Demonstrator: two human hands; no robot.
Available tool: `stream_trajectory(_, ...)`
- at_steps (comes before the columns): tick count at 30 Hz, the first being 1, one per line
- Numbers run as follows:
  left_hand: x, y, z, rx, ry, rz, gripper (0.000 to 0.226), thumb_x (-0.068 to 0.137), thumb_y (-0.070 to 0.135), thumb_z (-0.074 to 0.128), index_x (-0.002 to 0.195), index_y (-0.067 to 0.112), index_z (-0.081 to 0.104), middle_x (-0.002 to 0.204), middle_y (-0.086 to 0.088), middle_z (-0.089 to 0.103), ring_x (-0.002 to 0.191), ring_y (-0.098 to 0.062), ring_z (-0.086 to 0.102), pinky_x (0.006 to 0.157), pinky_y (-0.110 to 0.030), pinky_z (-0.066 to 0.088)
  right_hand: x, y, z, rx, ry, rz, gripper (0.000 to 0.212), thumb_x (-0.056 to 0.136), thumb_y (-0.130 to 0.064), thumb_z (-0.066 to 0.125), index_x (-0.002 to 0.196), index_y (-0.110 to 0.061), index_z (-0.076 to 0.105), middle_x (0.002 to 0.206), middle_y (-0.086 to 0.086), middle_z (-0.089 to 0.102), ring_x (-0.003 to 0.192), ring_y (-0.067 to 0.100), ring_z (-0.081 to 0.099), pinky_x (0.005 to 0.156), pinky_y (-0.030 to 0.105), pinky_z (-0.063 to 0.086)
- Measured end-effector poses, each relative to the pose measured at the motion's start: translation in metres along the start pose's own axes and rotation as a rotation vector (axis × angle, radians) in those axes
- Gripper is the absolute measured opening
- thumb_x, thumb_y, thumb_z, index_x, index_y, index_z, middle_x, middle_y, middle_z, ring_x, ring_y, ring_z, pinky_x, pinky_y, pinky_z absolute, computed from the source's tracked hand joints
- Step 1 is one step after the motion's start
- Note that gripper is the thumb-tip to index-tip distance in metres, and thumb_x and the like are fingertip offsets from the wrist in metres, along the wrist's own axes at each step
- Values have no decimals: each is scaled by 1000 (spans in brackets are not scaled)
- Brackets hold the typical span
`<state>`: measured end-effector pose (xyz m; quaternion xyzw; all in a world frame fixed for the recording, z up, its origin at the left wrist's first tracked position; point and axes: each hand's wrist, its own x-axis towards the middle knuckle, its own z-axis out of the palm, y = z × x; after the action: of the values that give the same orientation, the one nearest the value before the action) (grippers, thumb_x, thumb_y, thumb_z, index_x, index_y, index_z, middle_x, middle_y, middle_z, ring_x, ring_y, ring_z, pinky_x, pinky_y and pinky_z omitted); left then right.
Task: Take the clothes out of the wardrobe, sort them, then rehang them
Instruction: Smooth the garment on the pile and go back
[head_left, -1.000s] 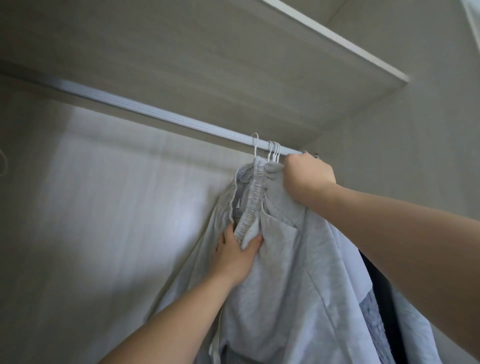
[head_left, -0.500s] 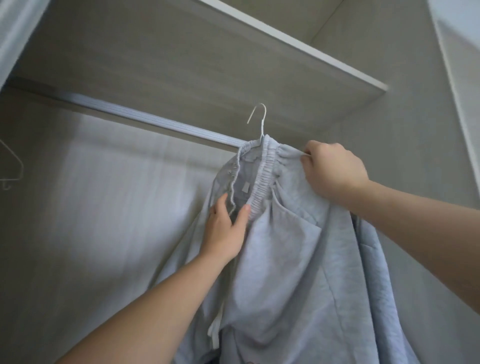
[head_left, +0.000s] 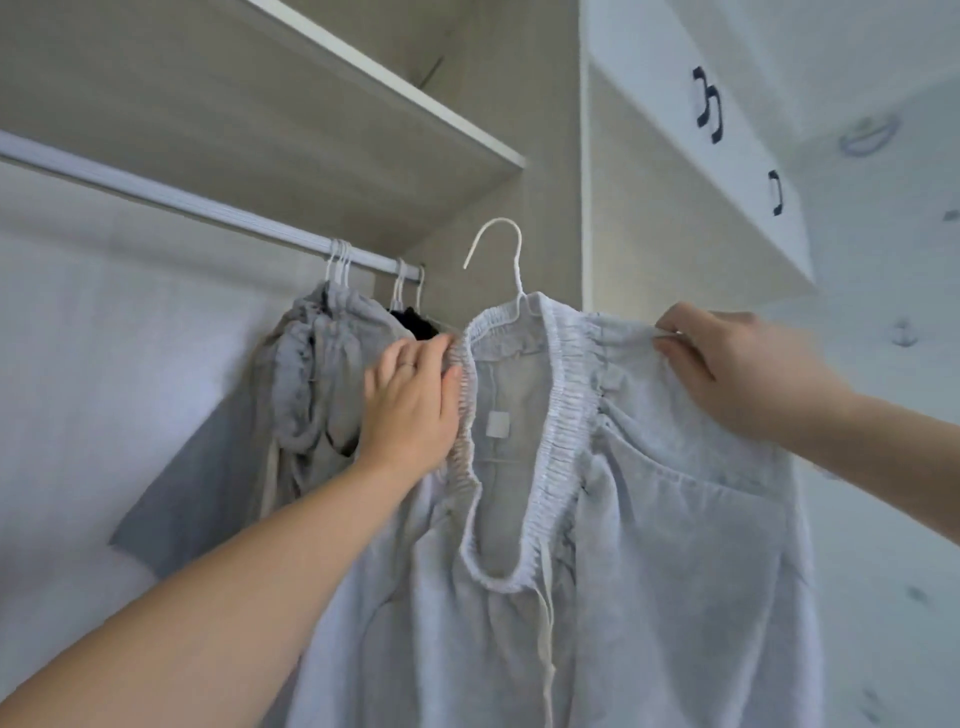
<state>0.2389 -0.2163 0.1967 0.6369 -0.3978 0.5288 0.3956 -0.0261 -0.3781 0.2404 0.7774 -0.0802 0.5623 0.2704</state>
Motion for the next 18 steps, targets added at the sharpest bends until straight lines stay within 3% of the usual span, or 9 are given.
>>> stream_trajectory(3,-13,77,22,-82,-30,63,37,101,33,38,125,11,56,113,-15,68,106,-37,55,86,-46,40,-41,51,-51,-96,-17,9,27,96,-37,40,98,-15,55,79,8,65,66,37,62,53,36,46)
stream_trajectory(6,-24,159,43,-271,-68,98,31,101,28,42,118,7,56,106,-20,66,93,-42,59,77,-48,45,-86,100,-108,-207,-58,50,25,95,-34,44,96,-13,57,78,8,65,65,37,62,54,31,35)
stream_trajectory(18,-144,513,121,-844,-266,215,27,102,26,48,119,8,57,108,-14,64,94,-35,60,78,-44,49,-317,241,-342,-686,-401,399,25,98,-43,35,97,-26,53,87,-8,66,70,29,61,56,30,30)
